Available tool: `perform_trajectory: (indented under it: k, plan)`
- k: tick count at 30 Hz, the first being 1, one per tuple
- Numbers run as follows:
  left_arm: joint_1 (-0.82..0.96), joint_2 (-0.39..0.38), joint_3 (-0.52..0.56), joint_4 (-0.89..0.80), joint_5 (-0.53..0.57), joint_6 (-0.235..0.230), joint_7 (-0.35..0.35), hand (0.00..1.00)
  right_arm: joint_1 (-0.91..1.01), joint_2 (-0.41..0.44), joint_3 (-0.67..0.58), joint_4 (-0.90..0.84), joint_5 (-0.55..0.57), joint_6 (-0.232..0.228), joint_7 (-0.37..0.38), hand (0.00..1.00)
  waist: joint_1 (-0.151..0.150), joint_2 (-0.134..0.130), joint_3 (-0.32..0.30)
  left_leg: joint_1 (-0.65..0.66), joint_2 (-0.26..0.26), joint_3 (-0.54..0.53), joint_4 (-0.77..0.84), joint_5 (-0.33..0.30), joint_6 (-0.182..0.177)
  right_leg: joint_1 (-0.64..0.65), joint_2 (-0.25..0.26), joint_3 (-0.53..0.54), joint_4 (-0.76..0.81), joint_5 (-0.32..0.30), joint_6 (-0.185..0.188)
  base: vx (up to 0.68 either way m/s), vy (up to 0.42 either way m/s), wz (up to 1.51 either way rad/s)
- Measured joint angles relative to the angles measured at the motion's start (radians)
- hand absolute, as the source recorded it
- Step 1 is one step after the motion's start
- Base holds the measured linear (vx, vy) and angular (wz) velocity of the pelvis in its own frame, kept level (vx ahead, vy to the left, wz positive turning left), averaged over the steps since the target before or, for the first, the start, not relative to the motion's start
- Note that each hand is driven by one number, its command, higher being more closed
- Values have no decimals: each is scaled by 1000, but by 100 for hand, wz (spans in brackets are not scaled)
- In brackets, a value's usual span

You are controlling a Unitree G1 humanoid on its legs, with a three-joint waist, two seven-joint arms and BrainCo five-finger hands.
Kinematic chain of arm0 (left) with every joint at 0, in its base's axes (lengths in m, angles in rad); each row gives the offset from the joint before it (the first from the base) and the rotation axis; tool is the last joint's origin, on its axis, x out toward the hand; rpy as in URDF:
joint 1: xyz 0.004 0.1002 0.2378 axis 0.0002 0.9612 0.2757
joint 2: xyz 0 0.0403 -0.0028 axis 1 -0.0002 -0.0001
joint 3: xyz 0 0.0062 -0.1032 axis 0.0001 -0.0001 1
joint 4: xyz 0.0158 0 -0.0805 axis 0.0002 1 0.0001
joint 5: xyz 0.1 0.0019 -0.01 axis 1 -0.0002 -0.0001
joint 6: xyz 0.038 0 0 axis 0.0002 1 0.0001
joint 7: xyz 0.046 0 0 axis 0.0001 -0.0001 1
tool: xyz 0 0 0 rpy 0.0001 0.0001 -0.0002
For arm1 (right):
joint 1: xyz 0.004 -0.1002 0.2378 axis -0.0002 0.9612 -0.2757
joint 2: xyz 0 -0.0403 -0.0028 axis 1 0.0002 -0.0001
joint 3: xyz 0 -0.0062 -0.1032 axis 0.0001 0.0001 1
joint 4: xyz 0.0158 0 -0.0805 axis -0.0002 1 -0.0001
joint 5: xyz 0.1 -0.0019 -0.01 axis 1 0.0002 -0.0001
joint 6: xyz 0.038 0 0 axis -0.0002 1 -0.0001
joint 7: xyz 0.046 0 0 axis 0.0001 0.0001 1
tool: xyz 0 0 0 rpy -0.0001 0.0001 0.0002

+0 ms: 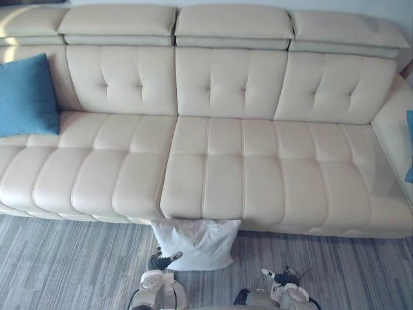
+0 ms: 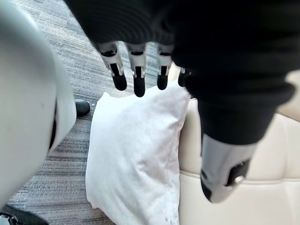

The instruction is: Pick up cushions and gather them together orderly.

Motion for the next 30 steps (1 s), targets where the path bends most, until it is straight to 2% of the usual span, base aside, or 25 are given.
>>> perform_trajectory:
  k: [5, 7, 9, 11, 15, 18, 22, 25, 30]
  plan:
    - [-2, 12, 0, 5, -2, -3, 0, 0, 4, 0, 9, 2, -34, 3, -2, 0, 1, -14, -1, -3, -32, -28, -29, 17, 7, 0, -20, -13, -10, 21, 13, -60, 66, 15]
    - [-5, 27, -6, 0, -9, -6, 2, 0, -15, 0, 34, 2, -39, 3, -3, 0, 2, -32, 9, -13, -41, -41, -20, 12, 16, -8, -33, -15, 6, 24, 17, -127, 70, 17]
    - [-23, 45, -8, -19, -23, -7, 4, 0, -50, -2, 65, 0, -40, 2, -4, 0, 7, -49, 23, -113, -40, -70, 74, -21, 36, -65, -49, -18, 53, 20, 18, -165, 52, 29]
    - [-72, 50, -10, -55, -41, -7, 8, 0, -111, -27, 93, -2, -39, 0, -19, 0, 10, -43, 84, -254, -26, -125, 251, -86, 46, -137, -61, -18, 138, -11, 19, -224, 77, 40]
    - [-156, 95, -17, -117, -79, -8, 33, 0, -201, -40, 108, -50, -35, -5, -45, 0, 33, -42, 175, -423, -27, -161, 418, -133, 56, -286, -108, 6, 307, -72, 27, -272, 69, 21]
    - [-249, 132, 6, -156, -113, -10, 64, 0, -288, -53, 120, -80, -17, -5, -66, 0, 44, -40, 203, -573, -24, -169, 485, -132, 59, -441, -119, 37, 391, -86, 16, -228, 44, 3]
    - [-420, 167, 60, -176, -149, -10, 94, 0, -400, -80, 96, -98, 30, -4, -104, 0, 40, -41, 258, -758, -30, -199, 556, -111, 81, -624, -125, 70, 479, -92, 4, -177, 48, 7]
    - [-568, 205, 79, -186, -157, -12, 102, 0, -510, -94, 39, -122, 56, -4, -137, 0, 27, -53, 316, -903, -38, -205, 602, -97, 99, -777, -142, 98, 554, -98, -6, -114, 44, 10]
    - [-729, 232, 66, -185, -157, -12, 121, 0, -682, -121, -8, -180, 82, -3, -172, 0, 2, -54, 348, -1108, -48, -206, 652, -65, 121, -995, -160, 131, 634, -90, -20, -34, 32, 4]
